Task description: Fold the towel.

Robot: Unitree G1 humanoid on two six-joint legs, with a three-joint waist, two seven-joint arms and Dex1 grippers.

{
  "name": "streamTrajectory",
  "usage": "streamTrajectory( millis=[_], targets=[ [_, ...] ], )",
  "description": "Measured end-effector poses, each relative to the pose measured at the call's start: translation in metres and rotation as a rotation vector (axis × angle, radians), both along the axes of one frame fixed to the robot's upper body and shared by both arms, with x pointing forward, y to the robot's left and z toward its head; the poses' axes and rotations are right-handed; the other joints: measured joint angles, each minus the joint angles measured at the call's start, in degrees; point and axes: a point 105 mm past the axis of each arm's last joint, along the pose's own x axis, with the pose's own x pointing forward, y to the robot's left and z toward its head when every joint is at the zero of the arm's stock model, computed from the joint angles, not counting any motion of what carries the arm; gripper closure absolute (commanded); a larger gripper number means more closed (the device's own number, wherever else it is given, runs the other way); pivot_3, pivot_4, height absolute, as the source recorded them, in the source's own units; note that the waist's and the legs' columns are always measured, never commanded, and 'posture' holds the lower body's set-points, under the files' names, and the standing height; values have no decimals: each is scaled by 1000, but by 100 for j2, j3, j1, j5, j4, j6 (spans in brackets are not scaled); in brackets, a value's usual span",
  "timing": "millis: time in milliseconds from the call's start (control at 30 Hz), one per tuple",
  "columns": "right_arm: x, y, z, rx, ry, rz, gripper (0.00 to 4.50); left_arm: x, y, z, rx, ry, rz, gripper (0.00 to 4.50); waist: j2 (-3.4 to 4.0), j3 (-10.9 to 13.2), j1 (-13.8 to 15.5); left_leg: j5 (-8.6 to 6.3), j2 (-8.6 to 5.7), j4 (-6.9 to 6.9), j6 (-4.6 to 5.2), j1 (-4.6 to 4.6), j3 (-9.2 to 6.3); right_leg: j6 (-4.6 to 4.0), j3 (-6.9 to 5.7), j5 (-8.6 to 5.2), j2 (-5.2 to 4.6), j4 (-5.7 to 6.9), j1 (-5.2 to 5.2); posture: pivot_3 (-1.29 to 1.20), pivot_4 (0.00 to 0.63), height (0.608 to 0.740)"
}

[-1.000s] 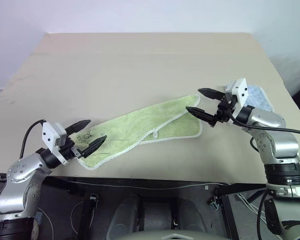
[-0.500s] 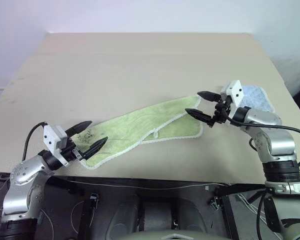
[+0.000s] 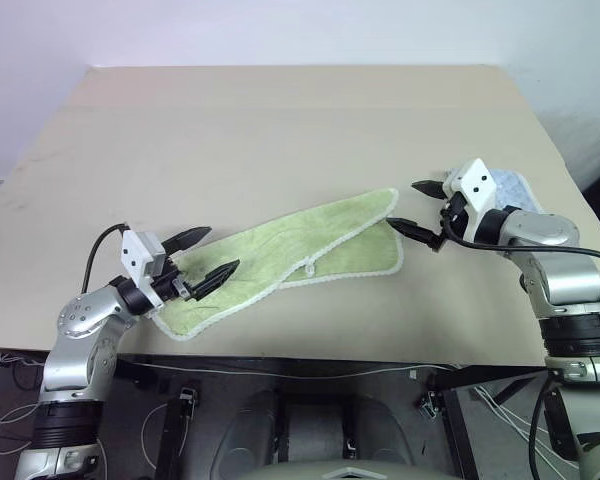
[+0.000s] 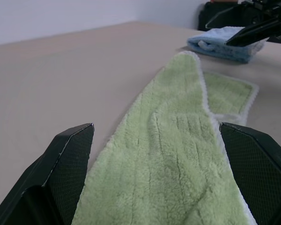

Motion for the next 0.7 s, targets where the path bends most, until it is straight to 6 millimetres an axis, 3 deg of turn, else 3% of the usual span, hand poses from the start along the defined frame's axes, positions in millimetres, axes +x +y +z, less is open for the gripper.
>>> streamTrajectory(
  millis=[167,400,700],
  targets=[
    [14,-7,-7,-116,-35,-27,34,-2,-12,3,-2,18,-16,0,0,0,-24,0,1,5,0,0,6,2,10,4,2,2,-2,0,150,740],
    [42,1,0,-274,-213,-15,34,-9,-25,24,82,11,-37,0,0,0,-114,3,6,6,-5,0,11,0,19,6,8,5,-6,0,150,740],
    [47,3,-16,-320,-187,43,34,-15,-27,40,83,30,-11,0,0,0,-130,6,7,8,-11,1,15,-2,26,8,9,5,-6,0,150,740]
  ],
)
